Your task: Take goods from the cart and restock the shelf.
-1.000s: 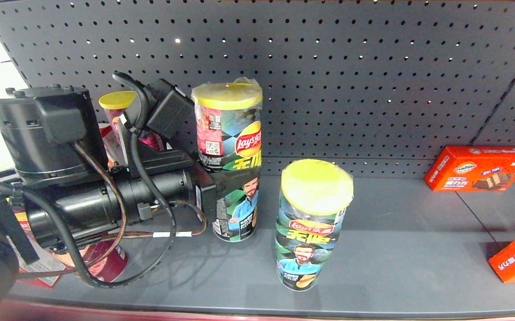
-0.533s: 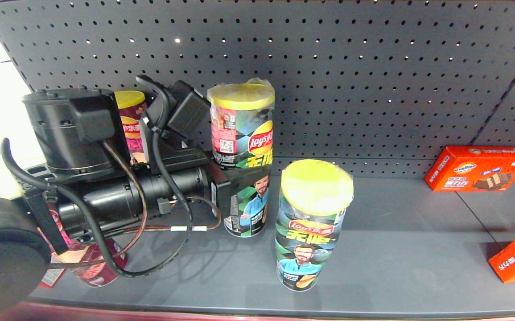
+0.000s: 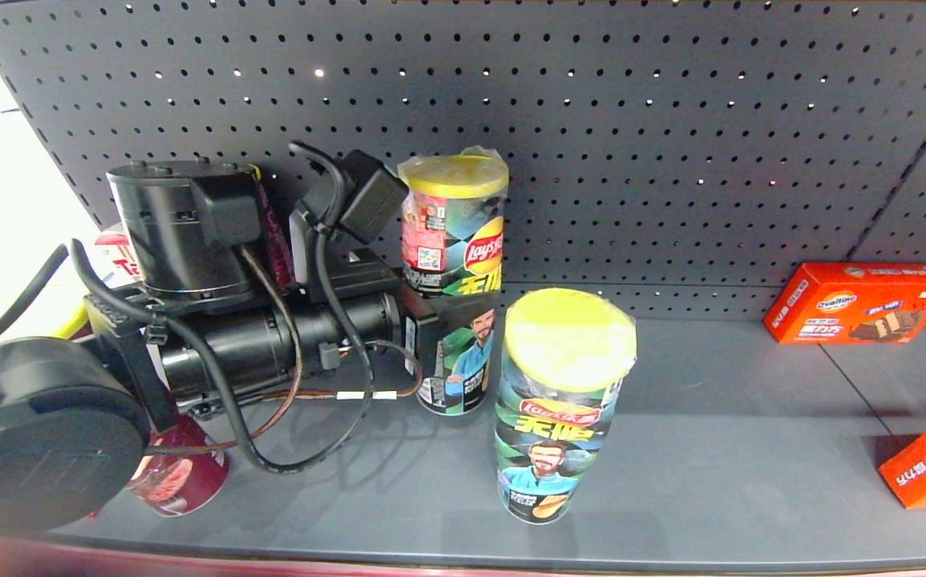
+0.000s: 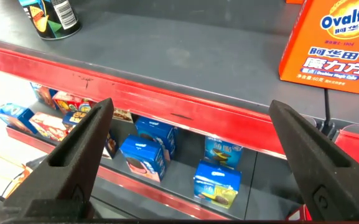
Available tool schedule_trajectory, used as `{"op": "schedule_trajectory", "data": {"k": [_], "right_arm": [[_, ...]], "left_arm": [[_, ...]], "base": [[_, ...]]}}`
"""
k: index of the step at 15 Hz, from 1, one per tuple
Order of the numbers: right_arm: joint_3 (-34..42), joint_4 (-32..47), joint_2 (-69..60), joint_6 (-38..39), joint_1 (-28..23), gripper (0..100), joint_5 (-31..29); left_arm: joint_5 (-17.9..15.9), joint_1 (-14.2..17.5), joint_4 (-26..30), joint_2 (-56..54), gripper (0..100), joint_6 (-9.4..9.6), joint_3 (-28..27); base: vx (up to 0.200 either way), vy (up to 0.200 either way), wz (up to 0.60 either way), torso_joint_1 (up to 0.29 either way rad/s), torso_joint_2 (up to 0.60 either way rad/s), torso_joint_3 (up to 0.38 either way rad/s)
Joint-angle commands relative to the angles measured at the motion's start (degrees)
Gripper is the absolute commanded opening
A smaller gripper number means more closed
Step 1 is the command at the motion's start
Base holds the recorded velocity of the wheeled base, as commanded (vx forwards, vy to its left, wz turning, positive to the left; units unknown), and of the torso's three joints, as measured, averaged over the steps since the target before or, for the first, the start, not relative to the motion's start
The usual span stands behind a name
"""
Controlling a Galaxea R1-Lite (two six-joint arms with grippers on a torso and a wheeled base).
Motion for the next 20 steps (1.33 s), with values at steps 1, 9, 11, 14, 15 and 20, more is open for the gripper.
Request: {"op": "schedule_trajectory", "data": {"k": [1, 9, 11, 14, 15, 20], "right_arm": [[0.0, 0.0, 0.1, 0.0, 0.0, 100, 0.0], [0.0, 0.0, 0.1, 0.0, 0.0, 100, 0.0], [0.0, 0.0, 0.1, 0.0, 0.0, 100, 0.0], [0.0, 0.0, 0.1, 0.0, 0.0, 100, 0.0], [0.0, 0.0, 0.1, 0.0, 0.0, 100, 0.0], [0.0, 0.0, 0.1, 0.0, 0.0, 100, 0.0]], "left_arm": [[0.1, 0.2, 0.1, 1.8, 0, -0.01, -1.1], [0.2, 0.8, -0.4, 5.6, 0, 0.78, -4.7], [0.3, 1.3, -0.4, 7.1, 0, 2.28, -5.5], [0.3, 2.1, -0.5, 8.8, 0, 2.72, -7.4], [0.3, 2.3, -0.5, 9.4, 0, 2.72, -7.9], [0.1, 2.2, -5.5, 13.3, 0, 2.37, -10.1]], "base": [[0.000, 0.000, 0.00, 0.000, 0.00, 0.000], [0.000, 0.000, 0.00, 0.000, 0.00, 0.000], [0.000, 0.000, 0.00, 0.000, 0.00, 0.000], [0.000, 0.000, 0.00, 0.000, 0.00, 0.000], [0.000, 0.000, 0.00, 0.000, 0.00, 0.000], [0.000, 0.000, 0.00, 0.000, 0.00, 0.000]]}}
